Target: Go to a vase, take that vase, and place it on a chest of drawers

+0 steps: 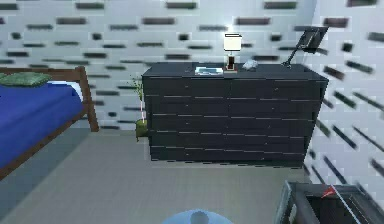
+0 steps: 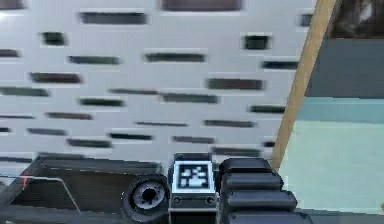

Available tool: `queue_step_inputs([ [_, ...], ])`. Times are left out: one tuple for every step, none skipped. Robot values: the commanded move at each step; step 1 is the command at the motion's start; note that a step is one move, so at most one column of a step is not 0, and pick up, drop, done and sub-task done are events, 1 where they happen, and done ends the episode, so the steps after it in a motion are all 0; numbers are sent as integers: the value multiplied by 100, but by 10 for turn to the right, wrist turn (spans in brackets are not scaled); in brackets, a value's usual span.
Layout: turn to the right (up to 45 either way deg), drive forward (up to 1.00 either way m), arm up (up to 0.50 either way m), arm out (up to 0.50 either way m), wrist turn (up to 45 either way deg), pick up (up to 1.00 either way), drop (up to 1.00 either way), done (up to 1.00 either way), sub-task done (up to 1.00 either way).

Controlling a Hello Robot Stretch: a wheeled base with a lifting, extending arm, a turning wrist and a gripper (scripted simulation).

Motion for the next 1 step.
queue_step_inputs([
  [30,0,0,0,0,0,0,0,0],
])
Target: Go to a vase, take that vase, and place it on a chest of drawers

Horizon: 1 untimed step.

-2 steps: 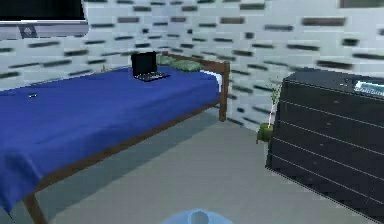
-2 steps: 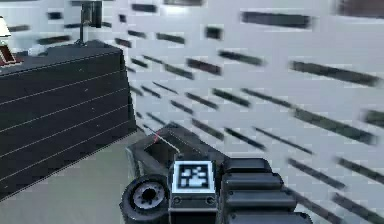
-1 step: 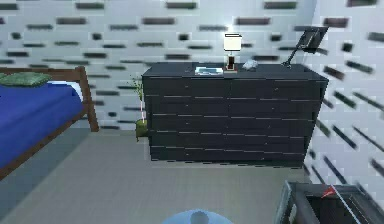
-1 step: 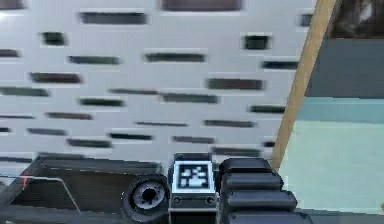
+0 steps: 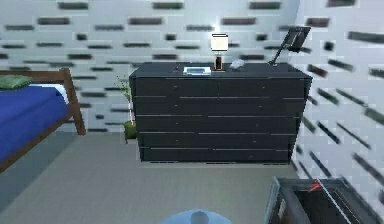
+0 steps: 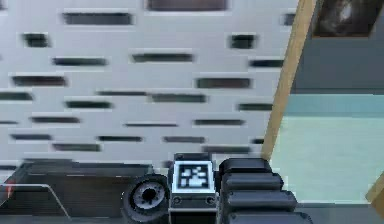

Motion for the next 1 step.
queue_step_inputs([
  [0,100,0,0,0,0,0,0,0],
])
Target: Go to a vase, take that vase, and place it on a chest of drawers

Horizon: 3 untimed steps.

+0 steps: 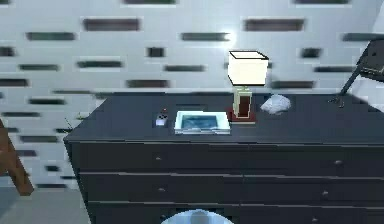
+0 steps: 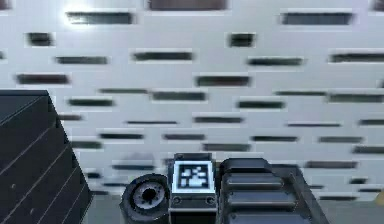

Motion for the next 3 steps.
queue_step_inputs([
  [0,20,0,0,0,0,0,0,0],
  [-450,0,0,0,0,0,0,0,0],
  [-450,0,0,0,0,0,0,0,0],
])
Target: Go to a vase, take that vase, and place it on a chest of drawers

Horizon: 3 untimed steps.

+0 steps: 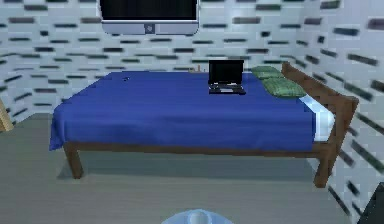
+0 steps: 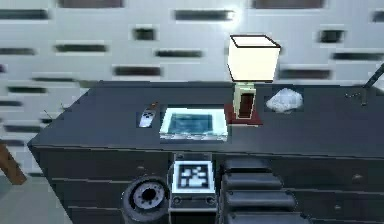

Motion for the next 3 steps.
queue_step_inputs([
  [-450,0,0,0,0,0,0,0,0],
  [-210,0,0,0,0,0,0,0,0],
  [450,0,0,0,0,0,0,0,0],
])
